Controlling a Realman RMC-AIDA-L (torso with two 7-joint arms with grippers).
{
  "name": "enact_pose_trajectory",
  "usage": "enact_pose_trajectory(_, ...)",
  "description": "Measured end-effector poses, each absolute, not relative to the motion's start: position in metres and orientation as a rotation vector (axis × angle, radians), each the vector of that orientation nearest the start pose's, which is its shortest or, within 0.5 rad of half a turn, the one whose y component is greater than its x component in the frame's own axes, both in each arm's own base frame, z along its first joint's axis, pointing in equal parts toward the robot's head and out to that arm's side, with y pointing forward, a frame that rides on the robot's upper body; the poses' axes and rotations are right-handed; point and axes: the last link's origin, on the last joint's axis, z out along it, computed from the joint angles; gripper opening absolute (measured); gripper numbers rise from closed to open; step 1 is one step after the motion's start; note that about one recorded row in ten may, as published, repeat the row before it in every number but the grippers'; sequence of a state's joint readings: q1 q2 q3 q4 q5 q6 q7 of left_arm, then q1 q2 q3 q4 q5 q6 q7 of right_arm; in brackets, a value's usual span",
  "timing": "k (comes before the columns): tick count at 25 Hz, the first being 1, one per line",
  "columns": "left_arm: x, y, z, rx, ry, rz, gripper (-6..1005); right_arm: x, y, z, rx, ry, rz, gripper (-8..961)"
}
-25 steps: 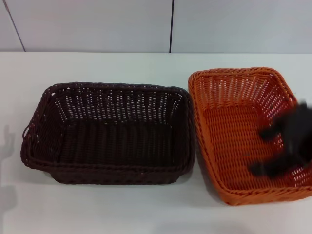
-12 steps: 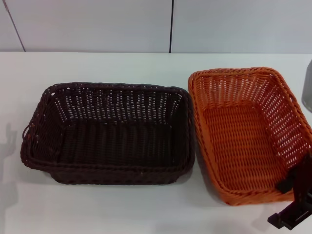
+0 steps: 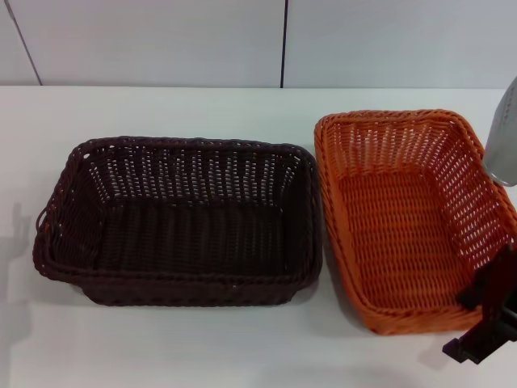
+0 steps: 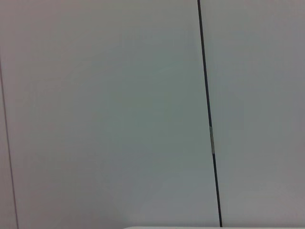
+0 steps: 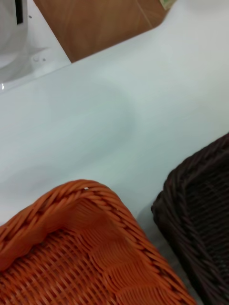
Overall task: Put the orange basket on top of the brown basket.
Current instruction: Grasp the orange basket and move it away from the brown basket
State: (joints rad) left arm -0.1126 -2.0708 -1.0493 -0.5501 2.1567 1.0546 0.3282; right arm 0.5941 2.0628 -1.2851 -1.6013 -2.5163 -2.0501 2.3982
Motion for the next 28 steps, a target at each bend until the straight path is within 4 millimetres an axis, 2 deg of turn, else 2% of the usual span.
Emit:
enact_pose_trajectory(13,-0.367,0.278,0.009,-1.285,-0.591,-0.413,765,0.149,0.306,0.05,-2.848,0.686,-0.672,807)
enact_pose_trajectory(28,-0.365,0.282,0.008,-1.294,-0.59,-0.416,765,0.174,0.319,0.02,-2.855,0.728,-0.76,794)
